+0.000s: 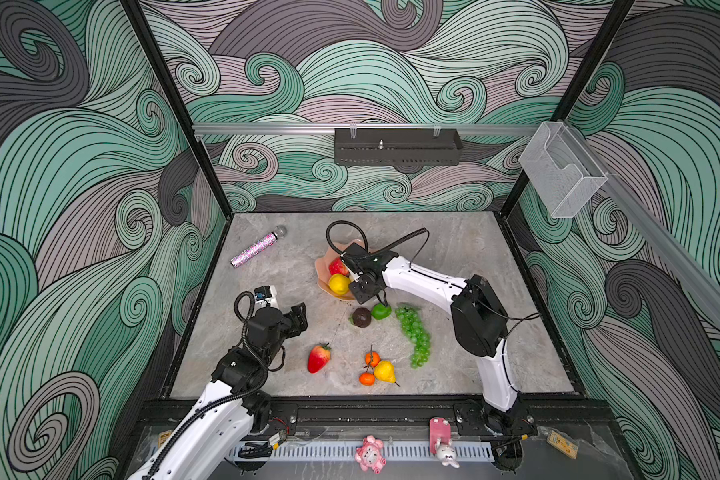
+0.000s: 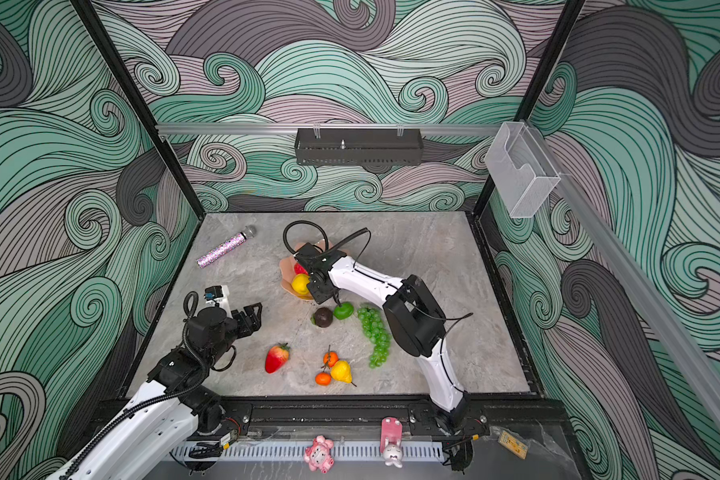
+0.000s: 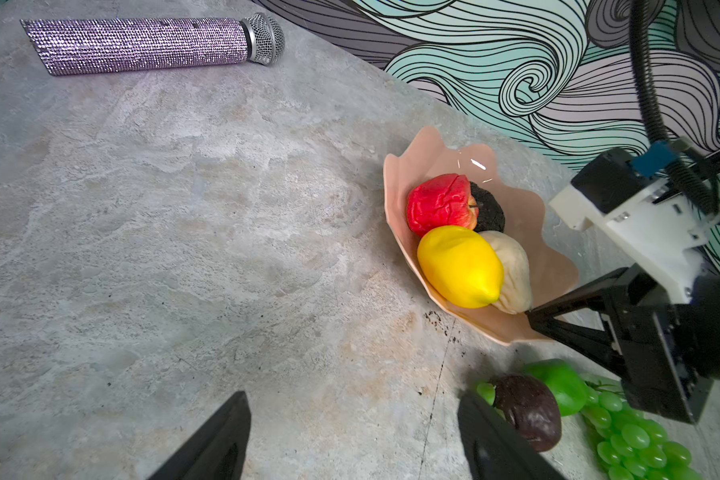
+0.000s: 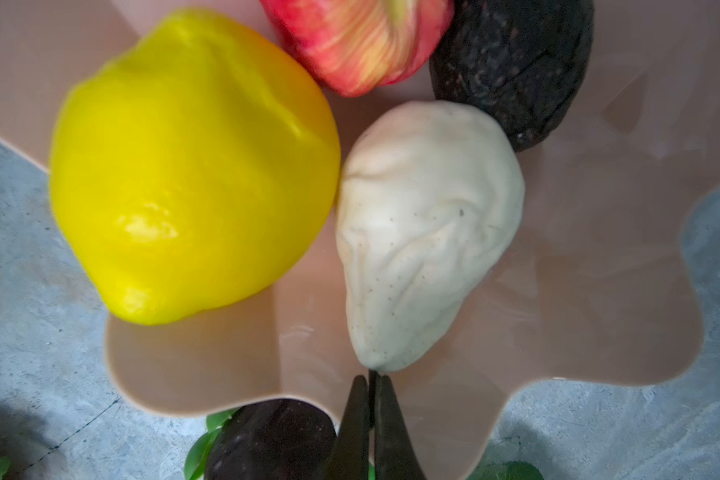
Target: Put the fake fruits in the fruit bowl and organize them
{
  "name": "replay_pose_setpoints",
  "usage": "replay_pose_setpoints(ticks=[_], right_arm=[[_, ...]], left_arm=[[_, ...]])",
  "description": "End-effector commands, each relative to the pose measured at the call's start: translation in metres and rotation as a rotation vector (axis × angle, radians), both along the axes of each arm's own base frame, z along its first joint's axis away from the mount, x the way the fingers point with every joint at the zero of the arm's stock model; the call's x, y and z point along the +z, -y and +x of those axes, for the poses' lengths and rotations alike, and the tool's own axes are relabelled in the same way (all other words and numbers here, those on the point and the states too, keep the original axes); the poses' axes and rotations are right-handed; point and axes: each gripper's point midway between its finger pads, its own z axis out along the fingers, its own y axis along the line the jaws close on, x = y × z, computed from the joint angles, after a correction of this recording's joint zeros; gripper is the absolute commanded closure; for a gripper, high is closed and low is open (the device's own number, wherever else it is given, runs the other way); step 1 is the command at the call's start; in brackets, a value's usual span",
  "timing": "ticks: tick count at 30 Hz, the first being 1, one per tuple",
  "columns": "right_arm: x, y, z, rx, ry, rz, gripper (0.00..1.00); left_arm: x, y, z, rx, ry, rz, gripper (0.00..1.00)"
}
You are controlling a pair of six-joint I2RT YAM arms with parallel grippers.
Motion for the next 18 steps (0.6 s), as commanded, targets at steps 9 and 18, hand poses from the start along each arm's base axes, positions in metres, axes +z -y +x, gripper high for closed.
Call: replay_pose_setpoints(ticks=[9, 18], right_arm=[[0.049, 0.002, 0.011, -0.009, 0.089, 0.055, 1.00], [0.049, -0.004, 0.019, -0.014, 0.080, 0.080, 1.00]], left_arm=[[0.001, -0.001, 0.002, 0.007, 0.003, 0.005, 0.19], [0.000, -0.002, 0.002, 0.010, -0.002, 0.006, 0.19]])
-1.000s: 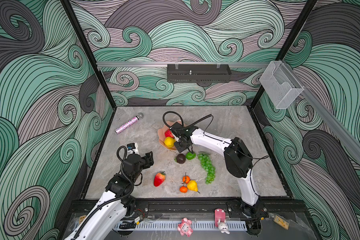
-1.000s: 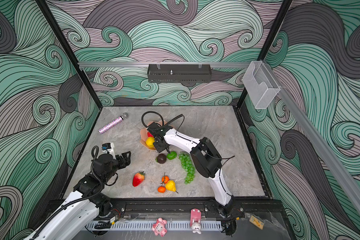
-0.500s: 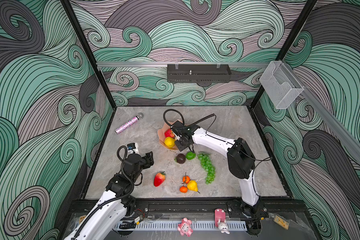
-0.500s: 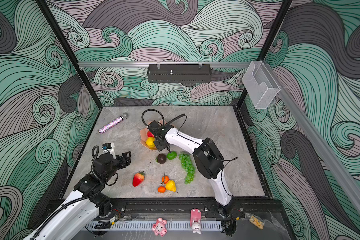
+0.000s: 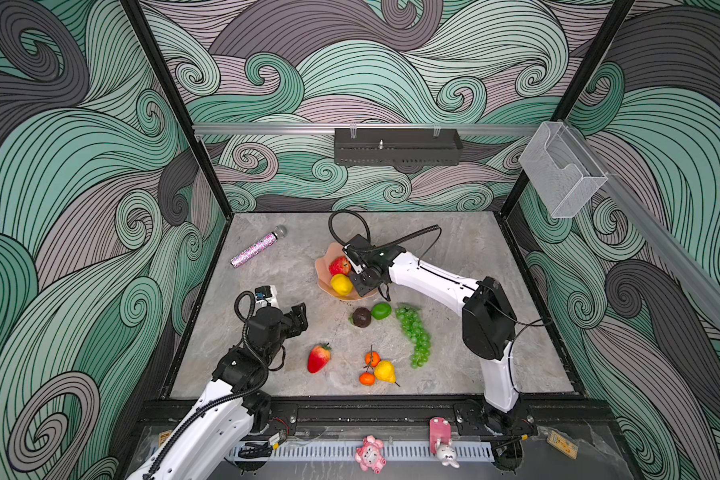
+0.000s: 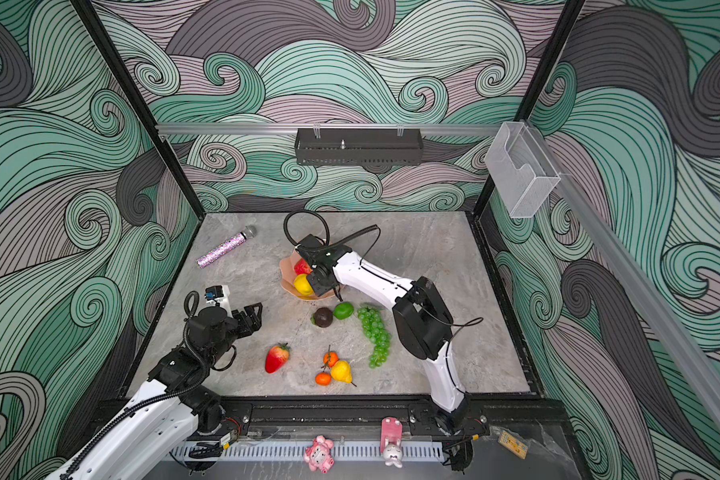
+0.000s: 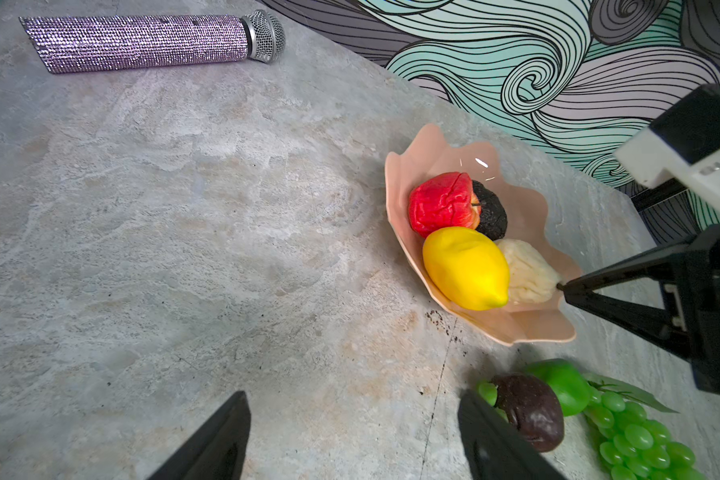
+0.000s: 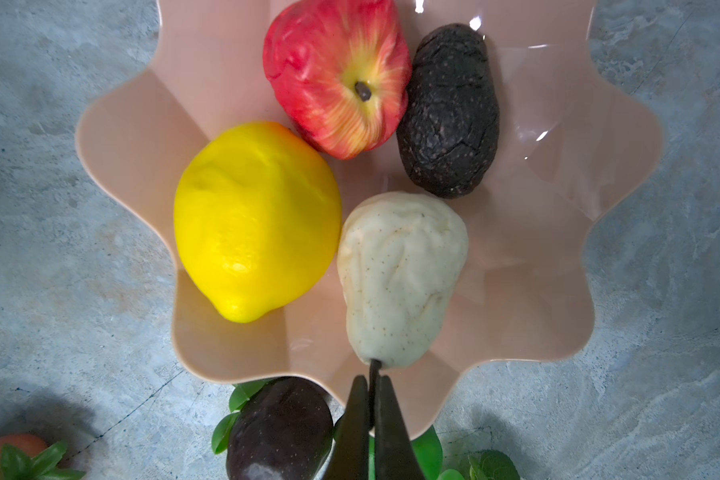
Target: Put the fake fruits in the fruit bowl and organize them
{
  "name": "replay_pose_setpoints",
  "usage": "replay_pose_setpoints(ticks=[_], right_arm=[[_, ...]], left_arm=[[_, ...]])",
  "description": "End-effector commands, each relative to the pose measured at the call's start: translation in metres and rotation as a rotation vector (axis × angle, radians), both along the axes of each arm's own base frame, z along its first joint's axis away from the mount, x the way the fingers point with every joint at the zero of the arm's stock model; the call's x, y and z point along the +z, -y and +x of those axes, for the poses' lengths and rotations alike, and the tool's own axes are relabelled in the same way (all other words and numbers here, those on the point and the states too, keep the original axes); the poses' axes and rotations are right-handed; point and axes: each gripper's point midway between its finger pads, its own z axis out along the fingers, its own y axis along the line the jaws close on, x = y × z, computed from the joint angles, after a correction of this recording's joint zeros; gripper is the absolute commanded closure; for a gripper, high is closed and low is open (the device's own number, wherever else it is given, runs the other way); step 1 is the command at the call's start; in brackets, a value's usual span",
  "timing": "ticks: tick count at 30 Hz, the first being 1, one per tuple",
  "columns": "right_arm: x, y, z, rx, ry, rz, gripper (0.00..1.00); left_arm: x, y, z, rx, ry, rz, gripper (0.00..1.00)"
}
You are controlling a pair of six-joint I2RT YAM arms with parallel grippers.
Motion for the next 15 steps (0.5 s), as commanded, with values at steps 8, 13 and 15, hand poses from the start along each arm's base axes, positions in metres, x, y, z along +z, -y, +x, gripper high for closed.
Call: replay_pose_setpoints(ticks=[8, 13, 15], right_arm=[[0.009, -0.010, 0.018, -0.005, 0.004, 0.039, 1.00], [0.004, -0.013, 0.020, -0.004, -0.014, 0.039, 1.00], [0.003, -0.013, 0.021, -0.005, -0.016, 0.040, 1.00]], left_arm=[[0.003, -0.002, 0.002, 0.011, 0.008, 0.002, 0.19], [0.003, -0.003, 0.002, 0.014, 0.009, 0.001, 0.19], [0.003, -0.003, 0.001, 0.013, 0.008, 0.003, 0.19]])
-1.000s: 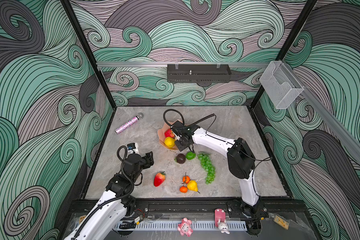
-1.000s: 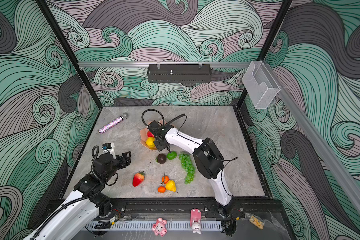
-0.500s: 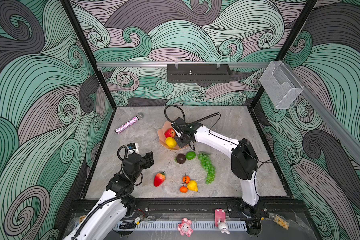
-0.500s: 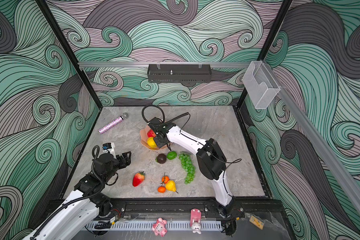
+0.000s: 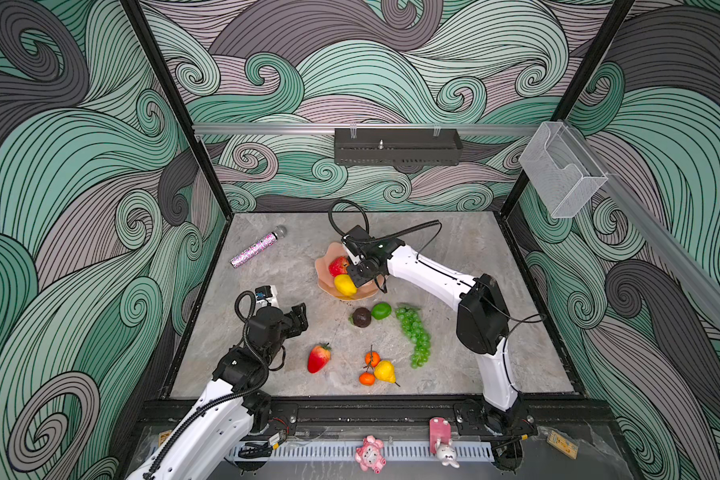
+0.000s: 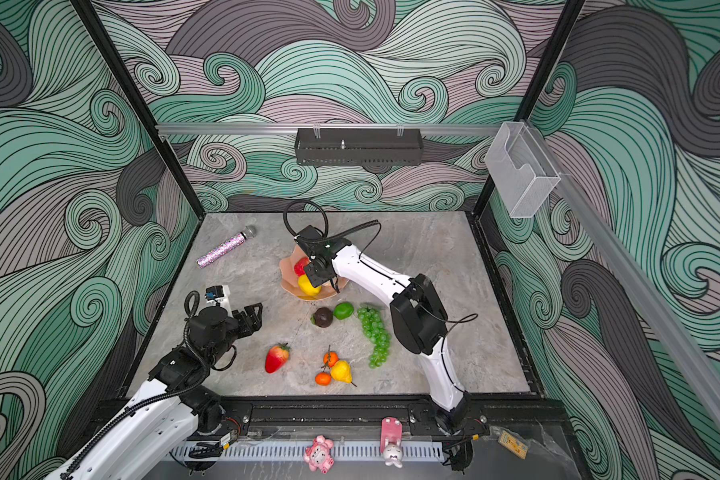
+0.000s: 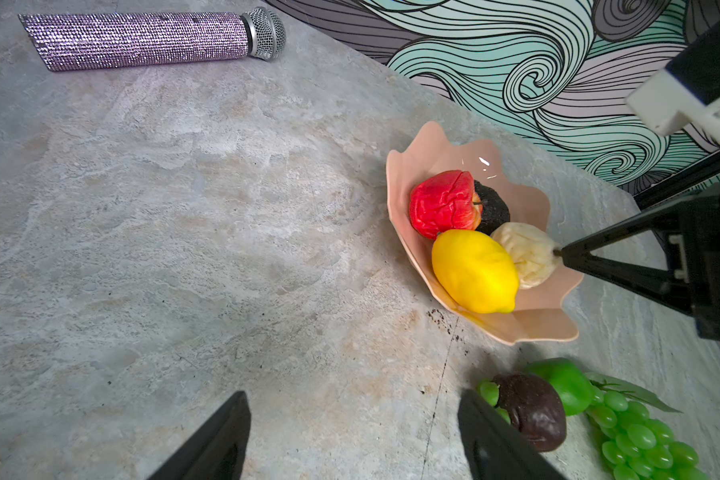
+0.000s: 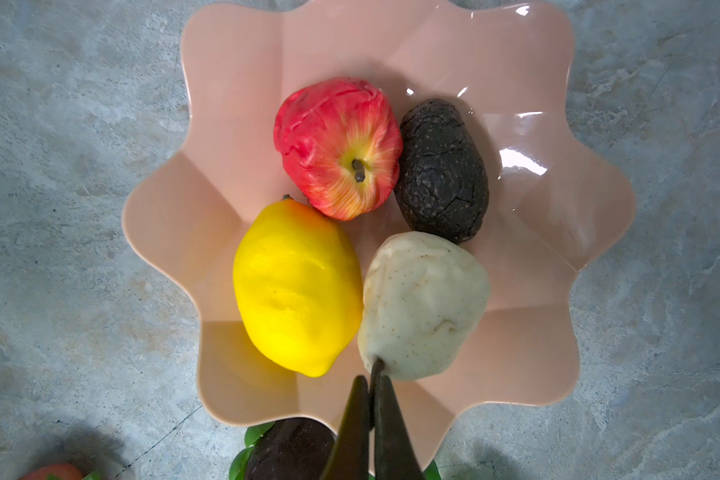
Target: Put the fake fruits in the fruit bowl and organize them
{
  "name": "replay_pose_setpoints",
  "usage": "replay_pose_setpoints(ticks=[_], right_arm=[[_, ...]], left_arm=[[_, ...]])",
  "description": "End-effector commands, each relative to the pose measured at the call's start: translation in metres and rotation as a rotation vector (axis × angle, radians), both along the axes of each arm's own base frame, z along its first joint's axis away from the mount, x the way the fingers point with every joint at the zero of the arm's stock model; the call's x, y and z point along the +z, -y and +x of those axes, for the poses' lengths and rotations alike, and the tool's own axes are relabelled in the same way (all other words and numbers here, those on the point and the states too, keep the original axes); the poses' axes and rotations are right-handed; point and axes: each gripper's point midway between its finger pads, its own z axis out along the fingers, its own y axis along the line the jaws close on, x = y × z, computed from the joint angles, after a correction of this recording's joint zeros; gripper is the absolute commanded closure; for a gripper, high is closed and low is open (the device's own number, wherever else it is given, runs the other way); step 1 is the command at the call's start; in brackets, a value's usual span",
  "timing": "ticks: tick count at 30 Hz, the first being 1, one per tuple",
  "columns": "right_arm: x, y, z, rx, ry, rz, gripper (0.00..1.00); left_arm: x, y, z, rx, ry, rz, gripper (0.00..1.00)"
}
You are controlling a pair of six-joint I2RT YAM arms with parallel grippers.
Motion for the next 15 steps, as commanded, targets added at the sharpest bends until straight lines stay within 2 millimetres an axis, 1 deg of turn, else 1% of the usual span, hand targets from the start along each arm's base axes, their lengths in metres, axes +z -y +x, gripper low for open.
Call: replay_pose_setpoints(ticks=[1, 8, 12, 15], right_arm=[[-0.004, -0.001, 0.002, 0.004, -0.022, -0.002, 1.00], [-0.011, -0.001, 0.008, -0.009, -0.040, 0.004, 1.00], [-0.011, 0.001, 0.011, -0.016, -0.033, -0.001, 1.00], [-0.007, 0.003, 0.013, -0.020, -0.021, -0.002, 0.94]], left_arm=[[0.004, -0.002, 0.002, 0.012, 0.013, 0.000, 0.19], [0.004, -0.003, 0.002, 0.013, 0.012, 0.001, 0.19], [0.004, -0.002, 0.002, 0.012, 0.011, 0.001, 0.19], [0.004, -0.002, 0.002, 0.013, 0.011, 0.001, 0.19]])
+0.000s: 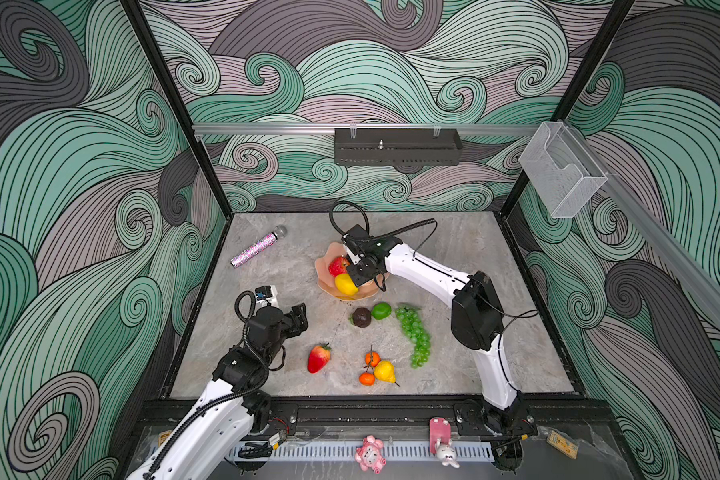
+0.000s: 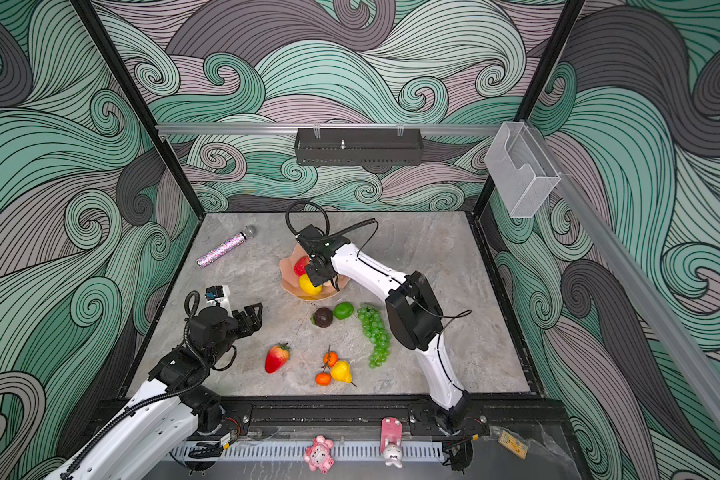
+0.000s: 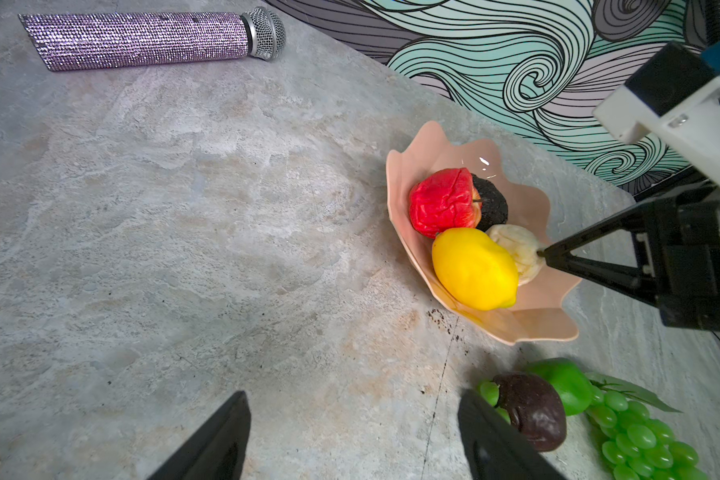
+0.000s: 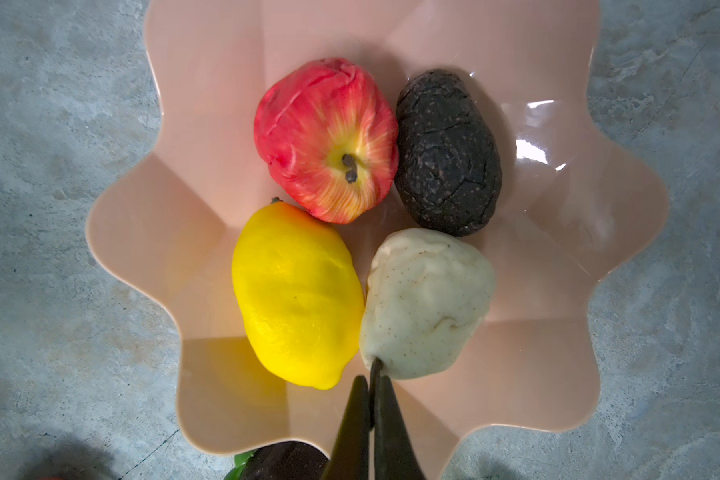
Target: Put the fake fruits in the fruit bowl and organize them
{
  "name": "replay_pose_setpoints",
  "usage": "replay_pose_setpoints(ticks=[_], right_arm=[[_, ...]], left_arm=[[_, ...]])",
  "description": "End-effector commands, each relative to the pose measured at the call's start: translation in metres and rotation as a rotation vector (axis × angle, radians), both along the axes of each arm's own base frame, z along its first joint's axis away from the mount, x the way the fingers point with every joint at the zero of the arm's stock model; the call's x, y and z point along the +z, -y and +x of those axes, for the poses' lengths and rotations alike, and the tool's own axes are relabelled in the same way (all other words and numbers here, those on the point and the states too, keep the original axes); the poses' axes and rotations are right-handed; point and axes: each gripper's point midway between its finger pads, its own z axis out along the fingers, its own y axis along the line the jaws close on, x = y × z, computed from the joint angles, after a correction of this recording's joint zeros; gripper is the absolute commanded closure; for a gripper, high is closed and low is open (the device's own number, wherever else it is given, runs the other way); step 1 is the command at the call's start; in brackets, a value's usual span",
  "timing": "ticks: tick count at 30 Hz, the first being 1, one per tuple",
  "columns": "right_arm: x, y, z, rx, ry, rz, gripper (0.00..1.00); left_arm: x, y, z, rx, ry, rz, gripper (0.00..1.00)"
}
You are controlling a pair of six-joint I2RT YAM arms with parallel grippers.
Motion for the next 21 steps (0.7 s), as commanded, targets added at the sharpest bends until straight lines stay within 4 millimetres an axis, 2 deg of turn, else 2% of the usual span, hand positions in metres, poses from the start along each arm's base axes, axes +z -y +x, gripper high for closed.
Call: replay_pose_setpoints(ticks=[1, 14, 17, 21], right_arm=[[0.004, 0.002, 0.005, -0.010, 0.011, -0.003, 0.91], [0.030, 0.005, -0.002, -0.005, 0.029, 0.038, 0.70], [0.044, 0.010, -0.009, -0.008, 0.031, 0.052, 0.65], [0.063, 0.027, -0.025, -0.017, 0.047, 0.065, 0.58]], left_arm=[[0.004, -0.002, 0.002, 0.013, 0.010, 0.001, 0.19], [0.003, -0.002, 0.003, 0.011, 0.005, 0.003, 0.19], [0.004, -0.001, 0.003, 0.009, 0.002, 0.005, 0.19], [0.004, -0.001, 0.004, 0.008, -0.006, 0.008, 0.19]])
